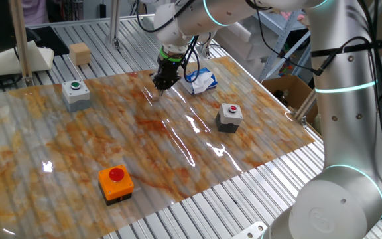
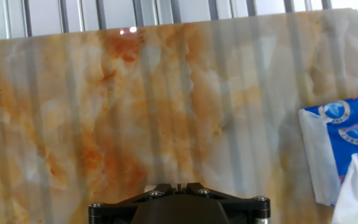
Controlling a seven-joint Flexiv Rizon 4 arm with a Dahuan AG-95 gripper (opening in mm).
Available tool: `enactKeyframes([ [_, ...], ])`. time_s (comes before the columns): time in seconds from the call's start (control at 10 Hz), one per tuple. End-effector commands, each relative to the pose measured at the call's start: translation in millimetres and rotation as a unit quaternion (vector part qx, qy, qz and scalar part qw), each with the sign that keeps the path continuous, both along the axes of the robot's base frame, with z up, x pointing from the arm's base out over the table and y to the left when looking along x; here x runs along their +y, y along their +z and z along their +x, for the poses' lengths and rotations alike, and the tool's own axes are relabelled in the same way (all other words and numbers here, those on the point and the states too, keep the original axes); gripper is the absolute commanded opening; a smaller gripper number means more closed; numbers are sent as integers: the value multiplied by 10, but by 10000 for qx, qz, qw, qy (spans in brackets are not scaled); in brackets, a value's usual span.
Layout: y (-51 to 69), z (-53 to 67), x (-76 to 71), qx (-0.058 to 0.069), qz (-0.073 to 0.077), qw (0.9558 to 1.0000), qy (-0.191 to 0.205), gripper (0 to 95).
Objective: Use the gripper to push the small block from left to right
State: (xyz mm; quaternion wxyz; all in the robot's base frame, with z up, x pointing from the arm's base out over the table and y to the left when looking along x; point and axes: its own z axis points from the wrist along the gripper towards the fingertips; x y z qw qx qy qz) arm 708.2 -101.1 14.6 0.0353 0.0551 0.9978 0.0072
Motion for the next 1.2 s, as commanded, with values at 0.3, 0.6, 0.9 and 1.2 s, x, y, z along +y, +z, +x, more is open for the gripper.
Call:
enactKeyframes([
  [0.3, 5, -15, 61, -14, 17, 10000, -48, 0],
  [0.6, -27, 1, 93, -88, 2, 9999, -75, 0],
  [0.9, -39, 3, 153, -123, 12, 9997, -214, 0],
  [1.2, -9, -8, 249, -118, 25, 9993, -347, 0],
])
